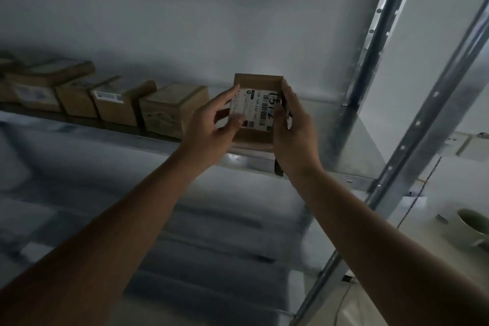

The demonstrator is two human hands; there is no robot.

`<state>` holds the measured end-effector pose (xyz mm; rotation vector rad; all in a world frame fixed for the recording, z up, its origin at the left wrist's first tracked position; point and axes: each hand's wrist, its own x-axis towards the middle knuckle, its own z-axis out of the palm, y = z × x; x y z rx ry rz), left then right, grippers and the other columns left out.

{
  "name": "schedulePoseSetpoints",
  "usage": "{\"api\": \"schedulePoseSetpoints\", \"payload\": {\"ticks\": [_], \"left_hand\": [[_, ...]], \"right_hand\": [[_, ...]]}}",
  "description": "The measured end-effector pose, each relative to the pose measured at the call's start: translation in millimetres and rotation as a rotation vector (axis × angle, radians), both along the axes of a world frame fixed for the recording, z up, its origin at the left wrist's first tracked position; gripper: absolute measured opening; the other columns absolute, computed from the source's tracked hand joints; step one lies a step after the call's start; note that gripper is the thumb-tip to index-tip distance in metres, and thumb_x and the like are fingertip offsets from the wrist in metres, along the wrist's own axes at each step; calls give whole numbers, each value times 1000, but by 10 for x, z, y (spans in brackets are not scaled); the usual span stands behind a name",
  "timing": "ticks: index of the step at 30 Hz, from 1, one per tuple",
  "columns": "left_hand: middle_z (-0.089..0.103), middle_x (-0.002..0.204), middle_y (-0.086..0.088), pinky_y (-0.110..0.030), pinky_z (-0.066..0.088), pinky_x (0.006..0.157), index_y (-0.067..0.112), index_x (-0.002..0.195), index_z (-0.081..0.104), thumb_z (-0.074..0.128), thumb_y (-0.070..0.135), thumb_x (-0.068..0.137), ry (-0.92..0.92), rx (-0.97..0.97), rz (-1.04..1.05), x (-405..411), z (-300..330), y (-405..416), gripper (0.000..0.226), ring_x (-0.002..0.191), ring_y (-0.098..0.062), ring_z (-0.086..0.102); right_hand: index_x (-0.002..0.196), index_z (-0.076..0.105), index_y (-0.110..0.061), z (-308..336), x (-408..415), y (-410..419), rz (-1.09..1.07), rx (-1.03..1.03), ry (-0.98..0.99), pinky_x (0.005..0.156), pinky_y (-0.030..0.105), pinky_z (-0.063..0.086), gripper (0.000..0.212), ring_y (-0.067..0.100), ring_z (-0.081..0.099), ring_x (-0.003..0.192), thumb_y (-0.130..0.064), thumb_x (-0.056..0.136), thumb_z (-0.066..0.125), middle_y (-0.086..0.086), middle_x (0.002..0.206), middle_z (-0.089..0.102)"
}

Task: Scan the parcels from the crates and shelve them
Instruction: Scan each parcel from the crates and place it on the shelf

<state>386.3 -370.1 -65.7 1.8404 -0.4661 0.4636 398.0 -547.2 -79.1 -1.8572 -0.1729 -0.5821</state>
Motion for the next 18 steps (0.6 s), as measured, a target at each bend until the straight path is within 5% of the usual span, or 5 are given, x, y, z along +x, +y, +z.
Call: {"api": "schedulePoseSetpoints", "payload": {"ticks": [8, 12, 15, 18], "left_hand": [[57, 148, -1, -33, 57, 104, 23, 158, 44, 63, 17, 104, 110, 68, 77, 513, 40, 164, 58, 137, -14, 54], [57, 152, 0, -45, 53, 110, 21, 157, 46, 65, 16, 102, 180, 122, 74, 696, 125, 259, 58, 142, -15, 51], [57, 152, 0, -49, 52, 111, 20, 157, 46, 66, 14, 102, 214, 153, 69, 781, 147, 328, 58, 141, -17, 52], [57, 151, -1, -47, 50, 114, 17, 155, 48, 64, 10, 103, 250, 177, 57, 849, 153, 426, 55, 140, -17, 53]], "right_hand": [[152, 50, -46, 124, 631, 106, 59, -82, 139, 91, 32, 62, 45, 17, 63, 123, -26, 112, 45, -8, 126, 67], [150, 53, -41, 175, 794, 146, 52, -176, 238, 91, 38, 63, 45, 16, 67, 117, -32, 107, 46, -8, 126, 70], [155, 52, -33, 262, 829, 186, 30, -232, 291, 79, 21, 53, 45, 11, 67, 110, -25, 110, 50, -11, 125, 68], [156, 52, -30, 310, 830, 259, 7, -266, 341, 80, 26, 45, 47, 11, 60, 103, -22, 110, 53, -6, 133, 65]]}}
